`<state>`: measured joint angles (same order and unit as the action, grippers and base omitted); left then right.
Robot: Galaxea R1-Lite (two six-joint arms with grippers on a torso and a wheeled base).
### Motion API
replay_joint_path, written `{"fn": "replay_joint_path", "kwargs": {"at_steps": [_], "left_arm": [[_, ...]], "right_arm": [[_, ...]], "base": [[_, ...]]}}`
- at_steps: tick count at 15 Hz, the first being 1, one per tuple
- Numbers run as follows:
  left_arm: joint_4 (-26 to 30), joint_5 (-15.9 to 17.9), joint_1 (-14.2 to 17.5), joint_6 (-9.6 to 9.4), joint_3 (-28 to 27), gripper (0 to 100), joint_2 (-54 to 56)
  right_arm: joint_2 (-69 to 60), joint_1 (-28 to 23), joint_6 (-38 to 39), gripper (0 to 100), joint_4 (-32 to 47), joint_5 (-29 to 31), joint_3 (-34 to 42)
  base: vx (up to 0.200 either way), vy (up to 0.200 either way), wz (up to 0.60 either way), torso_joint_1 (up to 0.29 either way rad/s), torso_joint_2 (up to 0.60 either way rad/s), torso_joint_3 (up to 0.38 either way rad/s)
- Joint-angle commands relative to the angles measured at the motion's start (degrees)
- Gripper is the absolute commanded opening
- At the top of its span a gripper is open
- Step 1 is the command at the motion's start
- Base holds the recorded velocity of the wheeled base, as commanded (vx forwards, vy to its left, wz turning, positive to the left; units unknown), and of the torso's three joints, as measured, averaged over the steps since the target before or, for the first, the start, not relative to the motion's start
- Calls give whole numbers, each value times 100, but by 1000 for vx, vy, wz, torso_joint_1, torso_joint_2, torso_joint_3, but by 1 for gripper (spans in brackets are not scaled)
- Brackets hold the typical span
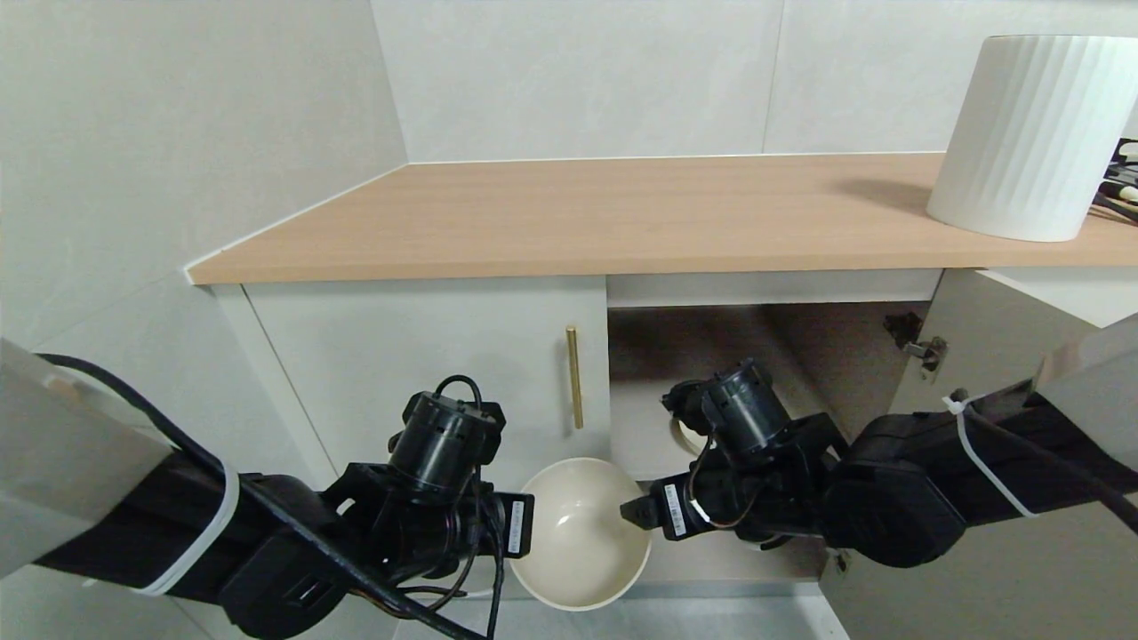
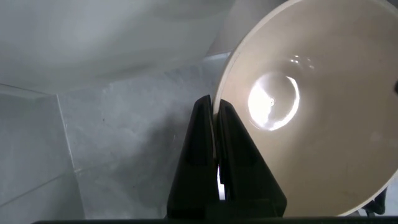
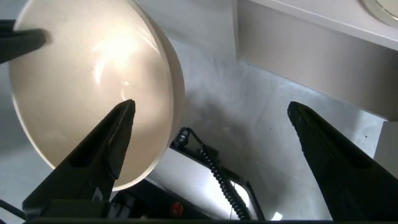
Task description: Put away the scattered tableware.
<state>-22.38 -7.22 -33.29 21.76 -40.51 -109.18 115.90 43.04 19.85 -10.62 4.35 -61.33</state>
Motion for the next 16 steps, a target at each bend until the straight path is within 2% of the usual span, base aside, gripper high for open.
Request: {"fn": "replay_joint_path", "kwargs": {"at_steps": [1, 2, 3, 16], "left_arm": [[-3, 1, -2, 4, -1, 0, 19], [-3, 1, -2, -5, -1, 0, 2], [-3, 1, -2, -5, -1, 0, -7], [-3, -8, 7, -67, -10, 0, -7]], "right_arm": [[91, -7, 2, 100, -2, 4, -19], [135, -7, 2, 100, -2, 4, -28], [144, -7, 2, 0, -2, 22, -28], [170, -15, -7, 0, -2, 57, -28]], "base": [[0, 0, 0, 0, 0, 0], [0, 0, 0, 0, 0, 0], [0, 0, 0, 0, 0, 0], [0, 0, 0, 0, 0, 0]]}}
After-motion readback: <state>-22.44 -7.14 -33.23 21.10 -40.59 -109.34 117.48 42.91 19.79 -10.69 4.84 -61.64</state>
